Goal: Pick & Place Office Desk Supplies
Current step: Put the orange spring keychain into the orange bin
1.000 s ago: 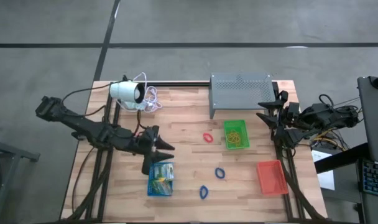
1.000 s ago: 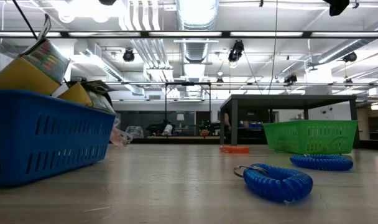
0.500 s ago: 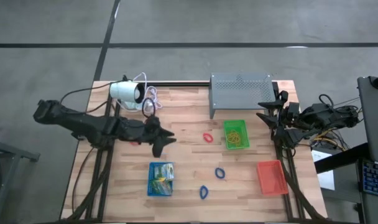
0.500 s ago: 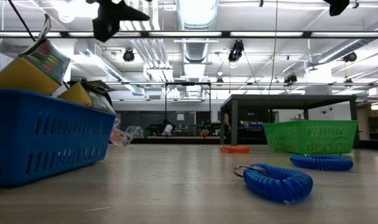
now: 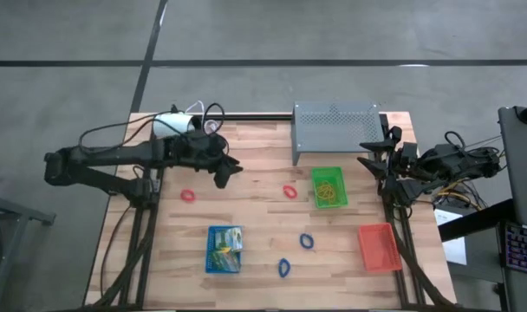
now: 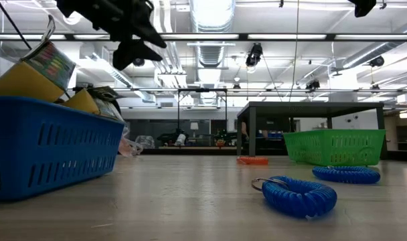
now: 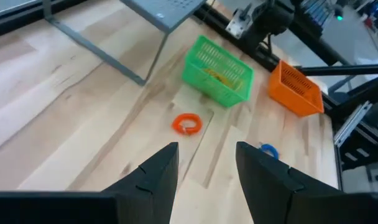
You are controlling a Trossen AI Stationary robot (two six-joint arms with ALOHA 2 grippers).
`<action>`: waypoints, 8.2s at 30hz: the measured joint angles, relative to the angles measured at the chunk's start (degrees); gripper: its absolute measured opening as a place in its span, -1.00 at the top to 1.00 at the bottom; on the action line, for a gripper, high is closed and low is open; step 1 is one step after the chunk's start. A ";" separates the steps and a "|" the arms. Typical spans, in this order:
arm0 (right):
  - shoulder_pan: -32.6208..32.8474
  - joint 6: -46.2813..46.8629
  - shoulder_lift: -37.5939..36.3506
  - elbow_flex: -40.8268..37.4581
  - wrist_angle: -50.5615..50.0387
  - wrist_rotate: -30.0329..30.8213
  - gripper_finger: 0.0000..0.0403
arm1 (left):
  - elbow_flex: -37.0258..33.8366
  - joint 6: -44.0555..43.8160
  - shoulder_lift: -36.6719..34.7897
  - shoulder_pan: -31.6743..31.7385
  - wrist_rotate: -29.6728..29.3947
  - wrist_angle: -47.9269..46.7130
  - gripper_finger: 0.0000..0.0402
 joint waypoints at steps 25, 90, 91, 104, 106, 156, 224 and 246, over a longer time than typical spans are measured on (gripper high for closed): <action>0.00 0.00 -0.02 -0.01 -0.02 0.00 0.01 | 0.91 7.83 -18.98 -1.22 -10.62 6.05 0.17; 0.01 0.00 -0.02 0.00 0.00 0.00 0.01 | -7.56 -55.07 -4.96 -3.74 3.60 -42.35 0.17; -0.01 0.00 -0.02 -0.02 -0.02 0.00 0.01 | -7.56 -55.14 -4.96 -3.74 3.60 -42.96 0.17; 0.00 0.00 -0.02 0.00 -0.01 -0.02 0.01 | -7.56 -54.97 -4.94 -3.74 1.63 -41.56 0.17; 0.01 0.00 -0.02 0.00 0.00 0.00 0.01 | -7.56 -54.99 -4.94 -3.74 1.61 -41.54 0.17; 0.02 0.00 -0.02 0.00 -0.02 -0.02 0.01 | -23.80 -47.05 -2.93 -3.35 -2.24 -23.89 0.17; 0.02 0.00 -0.02 0.00 -0.01 -0.02 0.01 | -11.37 -22.22 -2.93 -3.46 -7.51 2.68 0.91; 0.02 0.00 0.00 -0.01 -0.02 0.00 0.01 | -11.19 6.70 -2.43 -7.48 -10.65 41.43 0.94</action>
